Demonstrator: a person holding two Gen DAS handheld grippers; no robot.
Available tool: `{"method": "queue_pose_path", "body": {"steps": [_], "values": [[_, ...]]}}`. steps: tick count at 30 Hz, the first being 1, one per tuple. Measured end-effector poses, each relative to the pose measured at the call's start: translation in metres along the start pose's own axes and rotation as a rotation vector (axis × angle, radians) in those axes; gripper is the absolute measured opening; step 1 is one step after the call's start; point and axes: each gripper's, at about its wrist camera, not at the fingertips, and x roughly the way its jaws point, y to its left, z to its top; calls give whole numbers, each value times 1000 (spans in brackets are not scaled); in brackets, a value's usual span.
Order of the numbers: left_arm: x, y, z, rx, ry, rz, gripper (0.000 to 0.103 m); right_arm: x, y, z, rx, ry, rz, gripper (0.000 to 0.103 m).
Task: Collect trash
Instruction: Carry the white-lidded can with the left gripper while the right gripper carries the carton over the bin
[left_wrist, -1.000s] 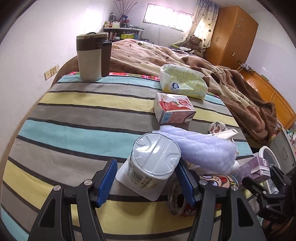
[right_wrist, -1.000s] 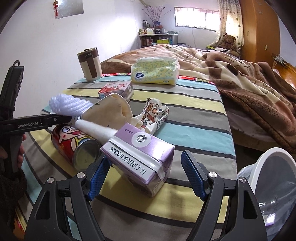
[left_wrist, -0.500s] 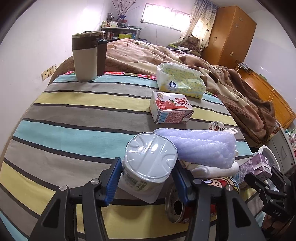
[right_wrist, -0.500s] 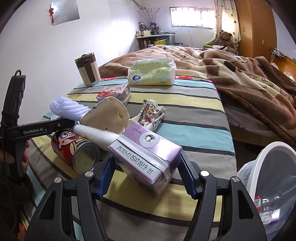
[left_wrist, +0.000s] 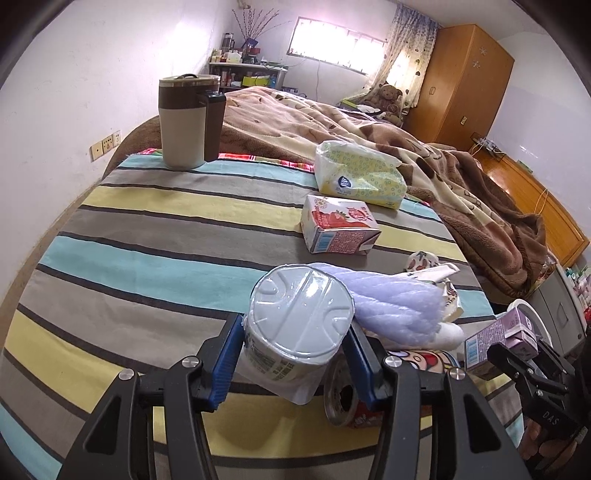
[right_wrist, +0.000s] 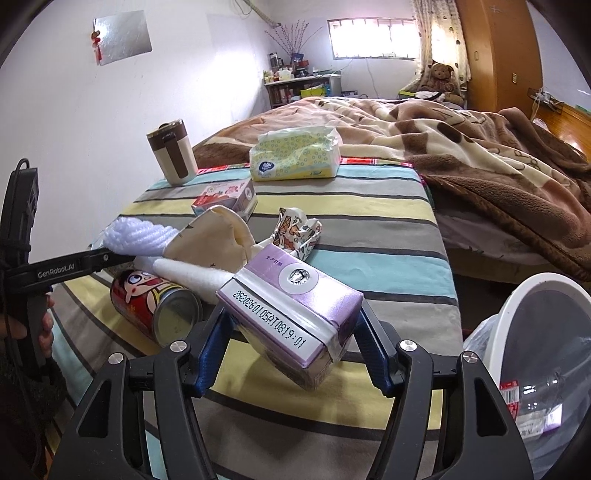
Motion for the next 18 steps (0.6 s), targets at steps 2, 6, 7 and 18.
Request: {"method": "queue_pose_path", "body": {"steps": [2, 6, 7, 18], "values": [[-5, -3, -1, 5, -6, 5, 54, -2, -1, 0, 6, -7, -2, 65], [-17, -6, -3, 7, -22, 3, 54, -7, -3, 1, 20, -20, 1, 65], [-20, -7, -3, 7, -28, 7, 54, -8, -4, 1, 22, -21, 0, 65], [-52, -19, -5, 13, -88, 12, 54, -28, -10, 1, 49, -68, -4, 65]]}}
